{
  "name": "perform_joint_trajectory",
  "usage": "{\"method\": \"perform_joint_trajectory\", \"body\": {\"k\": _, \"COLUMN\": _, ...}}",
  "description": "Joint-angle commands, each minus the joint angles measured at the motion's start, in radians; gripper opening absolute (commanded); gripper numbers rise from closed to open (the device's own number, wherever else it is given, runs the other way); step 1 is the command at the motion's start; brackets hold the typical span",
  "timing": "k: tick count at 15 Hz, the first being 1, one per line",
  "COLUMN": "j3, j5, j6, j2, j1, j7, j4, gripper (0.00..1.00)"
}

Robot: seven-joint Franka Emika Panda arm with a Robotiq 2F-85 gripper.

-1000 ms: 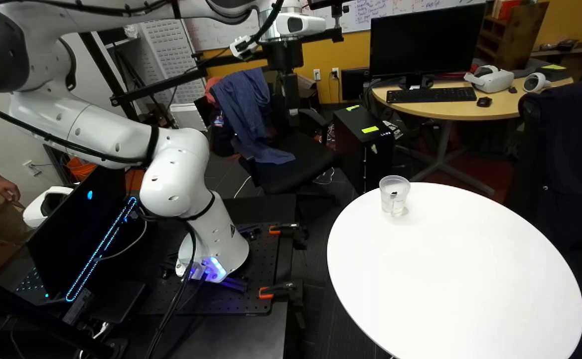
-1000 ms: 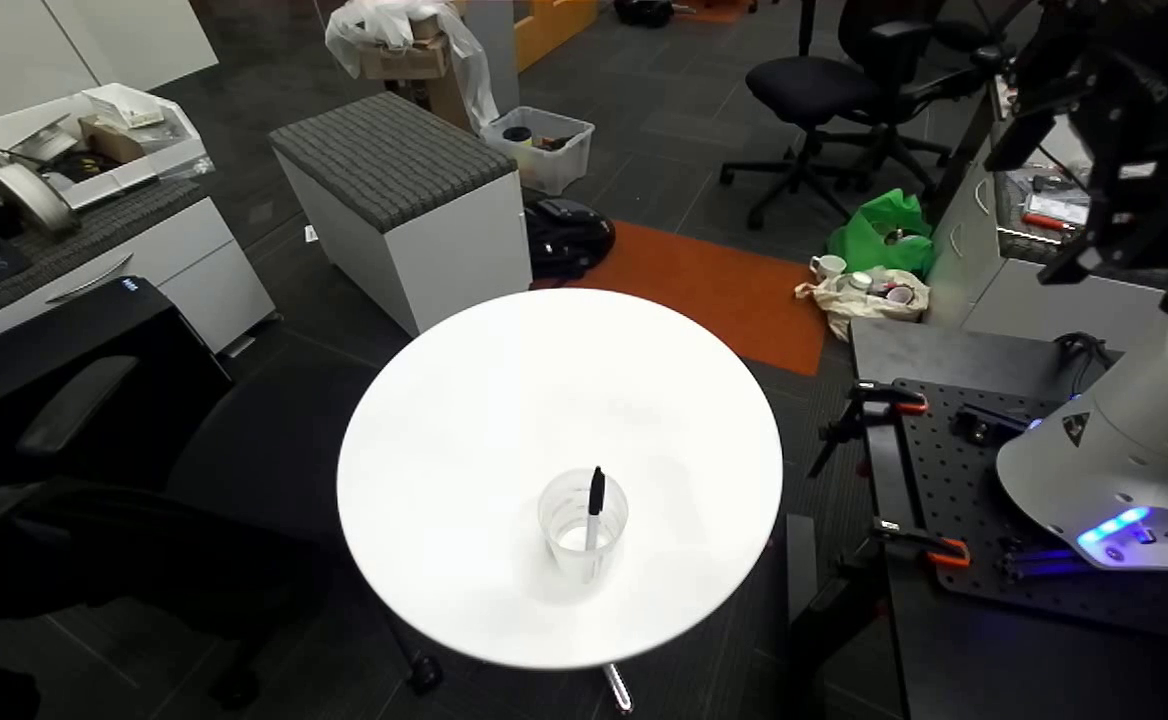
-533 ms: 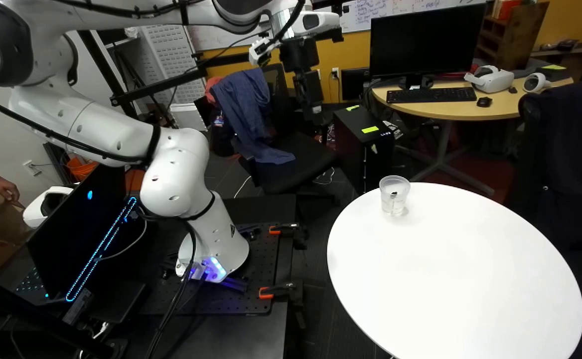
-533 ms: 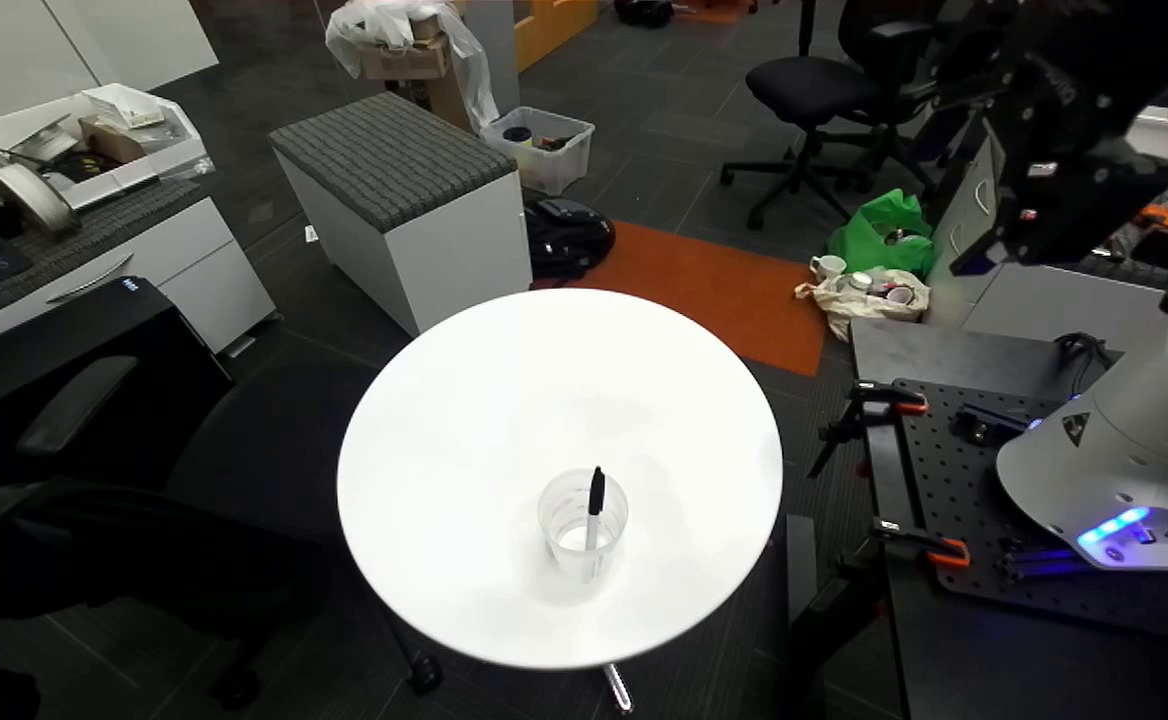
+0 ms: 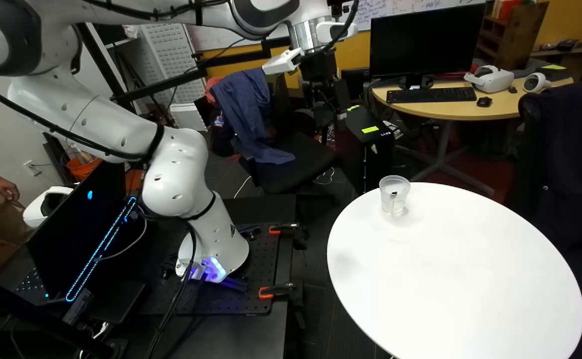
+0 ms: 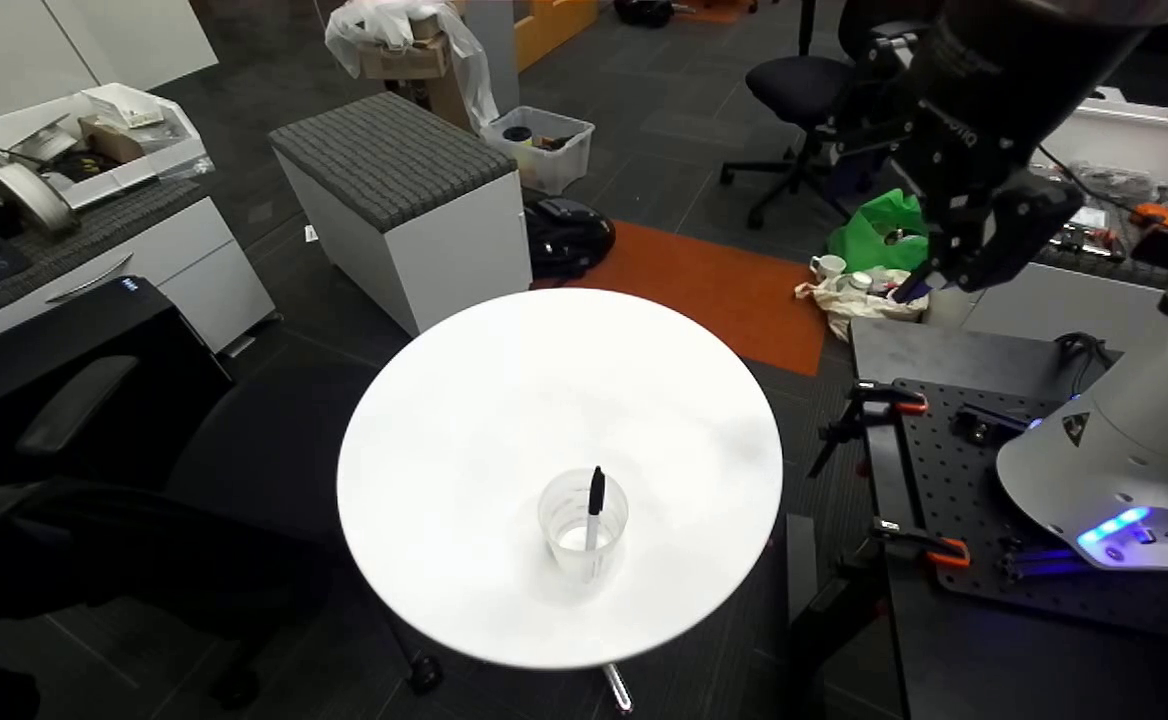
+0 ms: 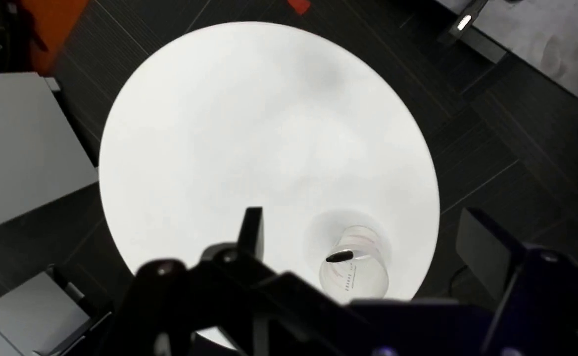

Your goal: Put the black marker on the table

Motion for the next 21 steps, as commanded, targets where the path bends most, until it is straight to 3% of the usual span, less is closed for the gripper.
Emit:
{"method": "perform_joint_trajectory", "body": {"k": 1, "j3": -0.042, "j5": -0.018, "j6": 0.039, "j2": 0.092, "j1": 0.031, "j7": -0.103, "j4": 0.042, "gripper": 1.0}}
{"method": "perform_joint_trajectory", "body": {"k": 10, "j3": -0.06, "j5": -0.023, "j6": 0.149, "j2": 0.292, "j1": 0.046, "j7": -0.294, "j4": 0.114, "gripper": 1.0}}
{"method": "perform_joint_trajectory", "body": {"k": 15, "j3": -0.05, "j5": -0.031, "j6": 0.15, "j2": 0.394, "j1": 0.051, "j7": -0.379, "j4": 0.164, "gripper": 1.0}}
{"method": "perform_joint_trajectory", "body": {"k": 21, "j3": -0.024, "j5": -0.099, "j6": 0.184, "j2": 0.506, "j1": 0.035, "j7": -0.371, "j4": 0.232, "gripper": 1.0}}
